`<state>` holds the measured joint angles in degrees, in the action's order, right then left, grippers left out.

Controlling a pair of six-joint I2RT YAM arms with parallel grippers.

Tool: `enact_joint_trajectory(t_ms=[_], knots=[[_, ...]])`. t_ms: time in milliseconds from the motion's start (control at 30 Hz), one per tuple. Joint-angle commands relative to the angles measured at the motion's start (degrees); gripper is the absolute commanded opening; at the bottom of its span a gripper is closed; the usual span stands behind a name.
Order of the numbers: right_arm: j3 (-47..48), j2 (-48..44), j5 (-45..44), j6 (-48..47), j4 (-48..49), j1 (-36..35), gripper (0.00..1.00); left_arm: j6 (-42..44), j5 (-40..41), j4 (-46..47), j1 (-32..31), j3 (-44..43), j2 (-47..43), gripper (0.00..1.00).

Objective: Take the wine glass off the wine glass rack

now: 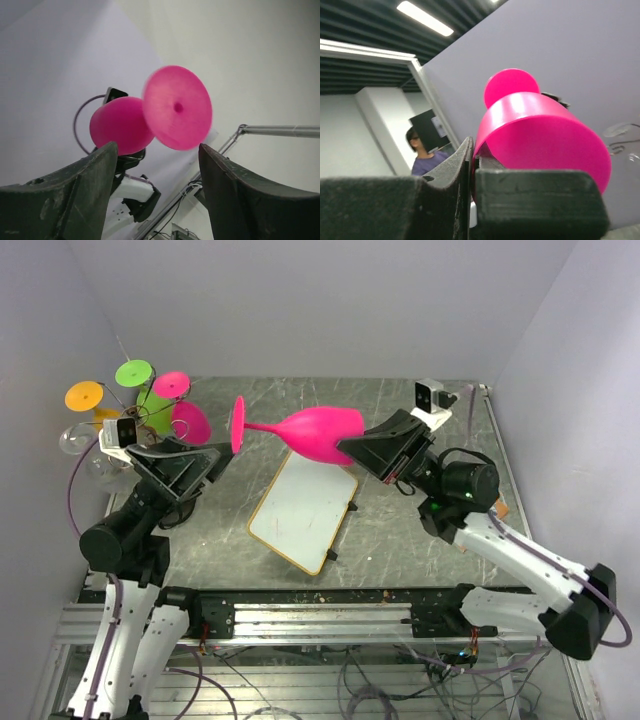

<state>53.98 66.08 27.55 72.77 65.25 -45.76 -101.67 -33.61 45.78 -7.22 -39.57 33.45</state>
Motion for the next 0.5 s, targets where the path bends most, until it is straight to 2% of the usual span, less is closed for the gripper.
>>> enact_joint_trajectory(t_ms=[0, 67, 200, 367, 467], knots=[[2.6, -7.7, -10.9, -13.0, -28.3, 0.0, 0.00, 10.2, 0.8, -11.7, 0.1, -0.7, -2.1, 0.78], [6.4, -10.8, -18.5, -18.1, -42.7, 0.0, 0.00, 12.5, 1.1, -14.3, 0.1, -0.9, -2.5, 0.79], [11.0, -14.8, -39.6, -22.9, -68.9, 0.0, 0.00, 15.7, 1.0, -17.3, 0.1, -0.9, -2.5, 0.79], [15.4, -15.9, -72.4, -19.1, -96.8, 0.0, 0.00, 19.7, 0.0, -20.8, 0.1, -2.8, -1.6, 0.80], [18.0, -13.2, -86.3, -20.0, -107.3, 0.1, 0.00, 23.8, -0.6, -25.2, 0.1, -5.3, -0.7, 0.80]])
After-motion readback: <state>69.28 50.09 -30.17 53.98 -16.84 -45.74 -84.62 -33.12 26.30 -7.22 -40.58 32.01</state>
